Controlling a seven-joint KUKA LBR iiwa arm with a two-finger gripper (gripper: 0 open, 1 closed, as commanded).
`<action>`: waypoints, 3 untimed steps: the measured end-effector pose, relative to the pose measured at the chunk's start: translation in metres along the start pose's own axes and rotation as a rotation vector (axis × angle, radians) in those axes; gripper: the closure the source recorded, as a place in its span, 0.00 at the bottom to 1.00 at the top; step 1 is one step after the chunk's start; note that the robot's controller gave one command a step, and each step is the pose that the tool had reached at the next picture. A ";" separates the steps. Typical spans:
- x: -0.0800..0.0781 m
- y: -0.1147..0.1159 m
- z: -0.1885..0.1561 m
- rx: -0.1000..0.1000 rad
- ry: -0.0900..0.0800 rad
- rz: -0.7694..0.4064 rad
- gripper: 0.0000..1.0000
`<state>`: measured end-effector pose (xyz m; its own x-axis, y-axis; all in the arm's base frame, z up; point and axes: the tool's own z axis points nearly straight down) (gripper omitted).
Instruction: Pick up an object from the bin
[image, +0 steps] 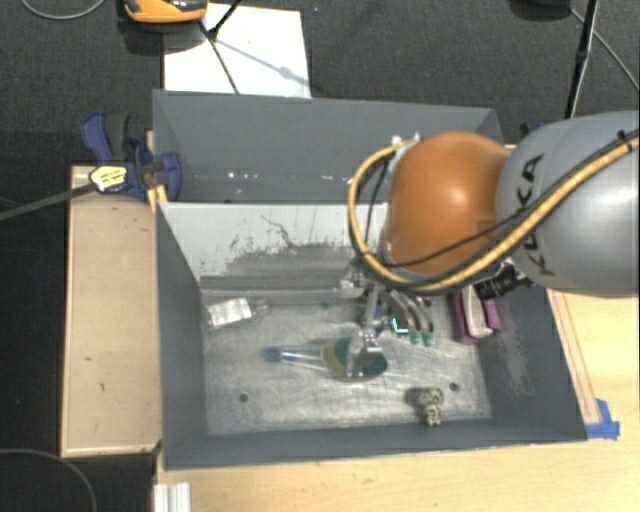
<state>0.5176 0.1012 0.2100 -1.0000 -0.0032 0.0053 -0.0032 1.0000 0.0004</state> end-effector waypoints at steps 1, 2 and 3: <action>-0.024 -0.057 0.139 -0.002 -0.012 0.019 0.00; -0.024 -0.034 0.108 -0.002 -0.012 0.040 0.00; -0.020 -0.045 0.110 0.000 -0.004 0.192 0.00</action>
Offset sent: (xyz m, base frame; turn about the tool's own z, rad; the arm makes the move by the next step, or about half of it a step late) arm 0.0215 -0.0561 -0.1400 0.0155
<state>0.5373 0.0565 0.1002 -0.9823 0.1875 0.0011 0.1875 0.9823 0.0003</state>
